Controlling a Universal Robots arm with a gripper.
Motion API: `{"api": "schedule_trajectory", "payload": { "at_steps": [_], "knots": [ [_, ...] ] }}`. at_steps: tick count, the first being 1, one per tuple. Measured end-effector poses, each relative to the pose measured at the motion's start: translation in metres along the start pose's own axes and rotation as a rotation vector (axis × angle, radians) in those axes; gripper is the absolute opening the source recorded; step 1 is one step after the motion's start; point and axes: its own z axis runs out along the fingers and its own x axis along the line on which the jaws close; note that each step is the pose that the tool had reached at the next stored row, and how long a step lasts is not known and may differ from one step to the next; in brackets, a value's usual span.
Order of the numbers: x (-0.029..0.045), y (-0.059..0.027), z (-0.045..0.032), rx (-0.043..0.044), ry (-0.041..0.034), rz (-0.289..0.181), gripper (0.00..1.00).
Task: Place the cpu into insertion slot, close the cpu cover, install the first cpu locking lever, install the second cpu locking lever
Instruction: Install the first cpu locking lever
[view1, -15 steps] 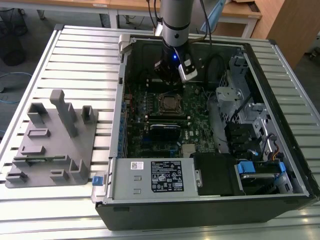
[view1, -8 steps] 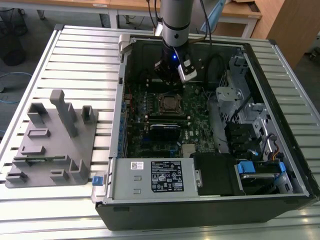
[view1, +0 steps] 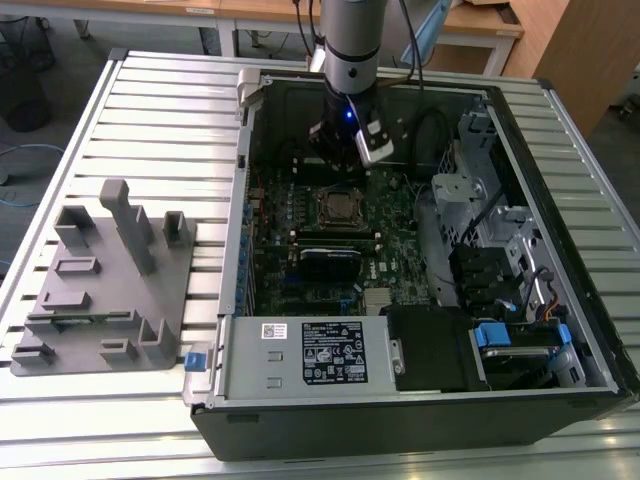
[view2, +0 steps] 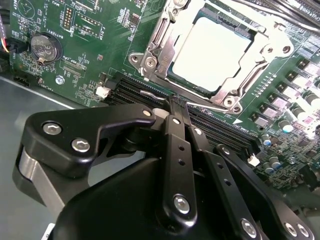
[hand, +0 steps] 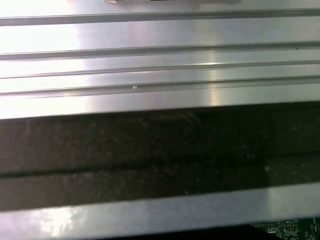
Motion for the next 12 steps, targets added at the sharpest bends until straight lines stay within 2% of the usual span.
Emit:
{"api": "schedule_trajectory", "payload": {
  "at_steps": [4,12],
  "knots": [
    [-0.0002,-0.0002,0.0011,0.0004,0.0002,0.001,0.11],
    [-0.0011,0.0,0.0037,0.0024,-0.0041,0.033,0.11]
  ]
}}
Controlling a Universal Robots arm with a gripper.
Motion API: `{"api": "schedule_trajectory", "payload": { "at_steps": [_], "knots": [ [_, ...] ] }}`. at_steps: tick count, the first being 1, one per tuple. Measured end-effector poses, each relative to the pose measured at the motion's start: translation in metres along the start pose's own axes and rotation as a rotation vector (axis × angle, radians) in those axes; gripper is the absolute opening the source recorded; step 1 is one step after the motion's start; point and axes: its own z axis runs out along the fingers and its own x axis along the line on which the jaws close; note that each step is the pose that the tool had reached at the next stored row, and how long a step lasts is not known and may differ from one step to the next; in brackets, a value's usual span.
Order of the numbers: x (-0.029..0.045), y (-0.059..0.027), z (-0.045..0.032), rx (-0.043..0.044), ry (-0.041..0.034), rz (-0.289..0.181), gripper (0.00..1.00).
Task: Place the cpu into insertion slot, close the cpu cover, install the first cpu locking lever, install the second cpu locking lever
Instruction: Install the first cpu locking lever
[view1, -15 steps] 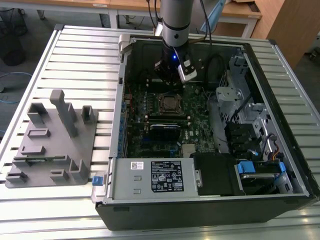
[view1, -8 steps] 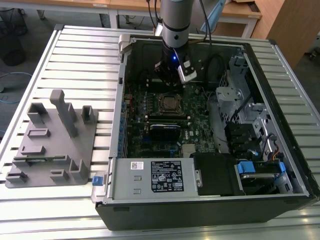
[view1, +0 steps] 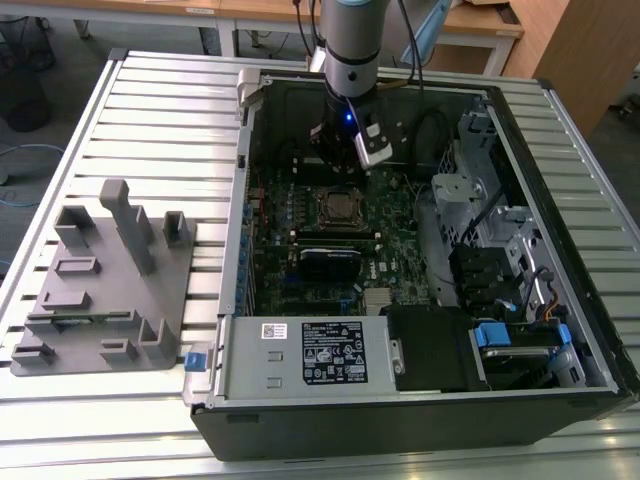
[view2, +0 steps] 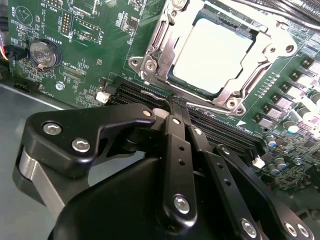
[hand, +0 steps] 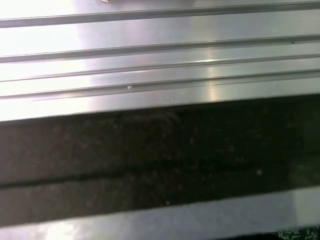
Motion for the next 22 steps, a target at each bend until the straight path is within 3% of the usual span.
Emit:
{"api": "schedule_trajectory", "payload": {
  "at_steps": [22],
  "knots": [
    [-0.0002,0.0055,0.0047,0.003,-0.0058,0.045,0.11]
  ]
}}
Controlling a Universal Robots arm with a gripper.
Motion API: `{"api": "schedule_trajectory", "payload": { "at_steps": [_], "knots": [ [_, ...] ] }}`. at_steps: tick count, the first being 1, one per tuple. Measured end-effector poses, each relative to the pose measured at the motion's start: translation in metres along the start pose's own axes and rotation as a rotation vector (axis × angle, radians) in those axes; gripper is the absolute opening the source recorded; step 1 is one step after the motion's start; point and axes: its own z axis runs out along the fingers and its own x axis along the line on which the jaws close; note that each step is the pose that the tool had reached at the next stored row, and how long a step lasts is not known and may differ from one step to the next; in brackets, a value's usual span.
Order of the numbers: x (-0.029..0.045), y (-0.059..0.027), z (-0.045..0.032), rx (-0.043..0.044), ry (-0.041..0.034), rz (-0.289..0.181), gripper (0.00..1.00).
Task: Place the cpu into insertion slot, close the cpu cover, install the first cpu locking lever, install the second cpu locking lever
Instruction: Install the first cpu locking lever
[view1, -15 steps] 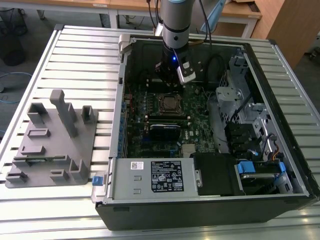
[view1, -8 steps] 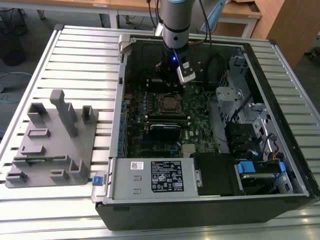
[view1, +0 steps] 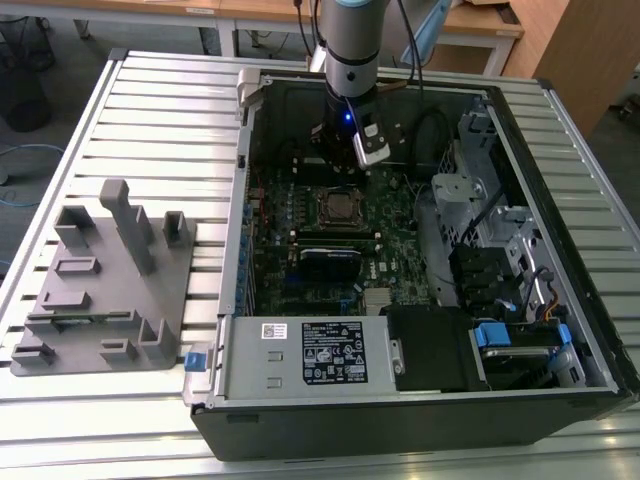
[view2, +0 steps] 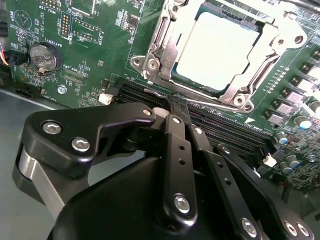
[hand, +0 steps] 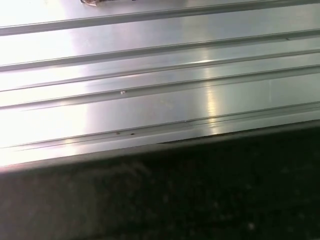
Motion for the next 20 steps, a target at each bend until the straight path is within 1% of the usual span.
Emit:
{"api": "schedule_trajectory", "payload": {
  "at_steps": [6,11,15,20],
  "knots": [
    [0.0001,0.0,0.0004,0.0007,-0.0008,0.007,0.11],
    [-0.0004,-0.0028,0.001,0.0007,-0.0012,0.01,0.11],
    [-0.0004,-0.0031,0.0009,0.0011,-0.0012,0.01,0.11],
    [-0.0005,-0.0028,-0.0011,0.0009,-0.0012,0.01,0.11]
  ]
}}
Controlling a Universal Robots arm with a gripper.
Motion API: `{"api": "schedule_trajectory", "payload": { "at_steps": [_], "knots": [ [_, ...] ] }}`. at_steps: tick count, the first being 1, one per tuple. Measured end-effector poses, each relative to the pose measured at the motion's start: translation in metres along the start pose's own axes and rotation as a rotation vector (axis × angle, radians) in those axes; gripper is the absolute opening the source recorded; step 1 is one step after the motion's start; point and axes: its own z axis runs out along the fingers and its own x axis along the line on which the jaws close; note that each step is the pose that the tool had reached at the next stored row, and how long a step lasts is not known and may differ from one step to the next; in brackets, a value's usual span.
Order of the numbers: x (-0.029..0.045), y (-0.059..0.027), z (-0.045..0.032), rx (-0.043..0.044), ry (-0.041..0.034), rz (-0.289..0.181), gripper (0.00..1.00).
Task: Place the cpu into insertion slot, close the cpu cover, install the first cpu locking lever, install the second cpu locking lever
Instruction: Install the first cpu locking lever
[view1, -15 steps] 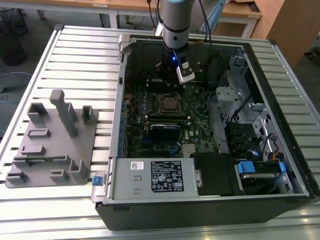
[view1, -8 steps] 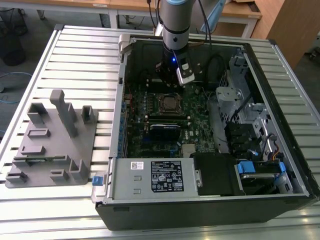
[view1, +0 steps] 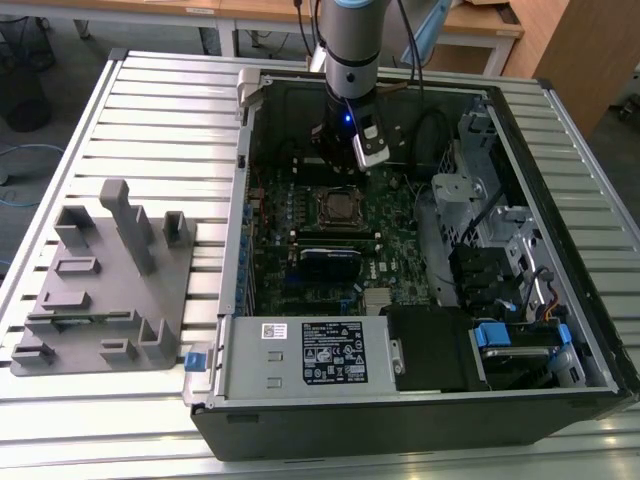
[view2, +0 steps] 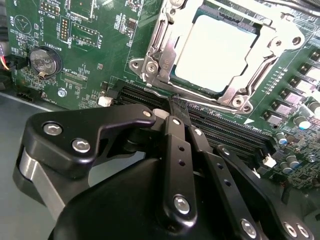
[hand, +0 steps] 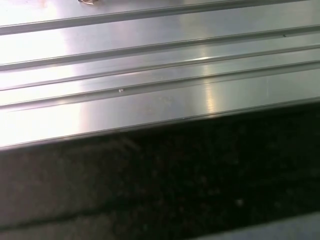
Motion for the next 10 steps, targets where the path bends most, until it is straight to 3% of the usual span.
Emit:
{"api": "schedule_trajectory", "payload": {
  "at_steps": [10],
  "knots": [
    [-0.0002,0.0003,-0.0024,-0.0003,-0.0022,0.002,0.11]
  ]
}}
